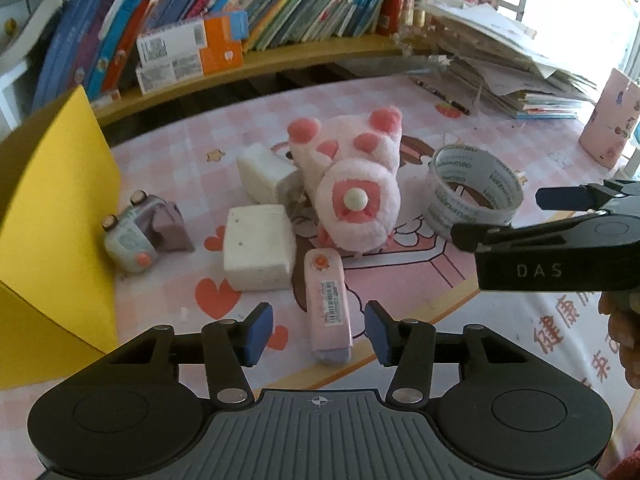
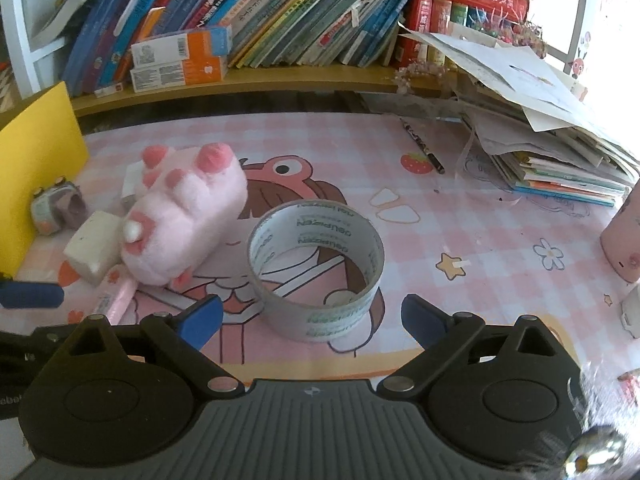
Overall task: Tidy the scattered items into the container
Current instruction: 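Close the left tool on the pink marker while the right tool grasps the tape roll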
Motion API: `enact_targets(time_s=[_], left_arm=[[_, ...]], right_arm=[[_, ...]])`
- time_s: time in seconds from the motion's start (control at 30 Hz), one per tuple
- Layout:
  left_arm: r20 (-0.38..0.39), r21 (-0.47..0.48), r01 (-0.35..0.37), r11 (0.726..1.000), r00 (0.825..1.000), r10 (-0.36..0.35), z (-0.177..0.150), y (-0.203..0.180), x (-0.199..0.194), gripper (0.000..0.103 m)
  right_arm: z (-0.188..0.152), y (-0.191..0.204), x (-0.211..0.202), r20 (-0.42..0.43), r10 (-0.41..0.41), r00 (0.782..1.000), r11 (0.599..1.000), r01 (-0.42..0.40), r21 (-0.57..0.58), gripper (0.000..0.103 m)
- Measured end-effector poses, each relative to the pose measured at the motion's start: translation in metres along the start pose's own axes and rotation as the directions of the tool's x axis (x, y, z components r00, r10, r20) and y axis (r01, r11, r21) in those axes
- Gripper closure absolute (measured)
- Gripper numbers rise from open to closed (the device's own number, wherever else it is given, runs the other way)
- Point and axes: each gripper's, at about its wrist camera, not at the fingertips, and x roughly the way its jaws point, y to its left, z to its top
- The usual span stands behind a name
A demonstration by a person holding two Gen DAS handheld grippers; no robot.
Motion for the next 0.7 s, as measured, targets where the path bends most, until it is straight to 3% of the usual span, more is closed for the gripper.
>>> enact_targets(time_s=[0.43,0.57,0.6,0.7], left_arm=[[-0.020,0.016,0.014,1.000,1.000,-0.014,0.001,-0.001,0.016,0.063],[-0.017,0.029,0.000,1.000,1.000,0.001,0.001,0.000,0.016,0.074],[-0.017,0.030,-0.003,1.000,1.000,0.004,0.001,0.000,0.016,0.080],[-0.018,0.033,0.002,0.999,1.000,-0.001,0.002,0.001,0.016,0.080]], right_arm=[[0.012,-0.003,0.029,0.019,-0.001,1.000,1.000,0.001,-0.019,0.006],[0.015,-0.003,0.036,0.018,-0.002,1.000,1.000,0.003,-0.026,0.006],[0.016,-0.003,0.037,0.016,-0.001,1.000,1.000,0.001,-0.026,0.008],[0.015,-0.002,0.039,0.005,0.015,1.000,1.000,-0.015,-0.027,0.020]])
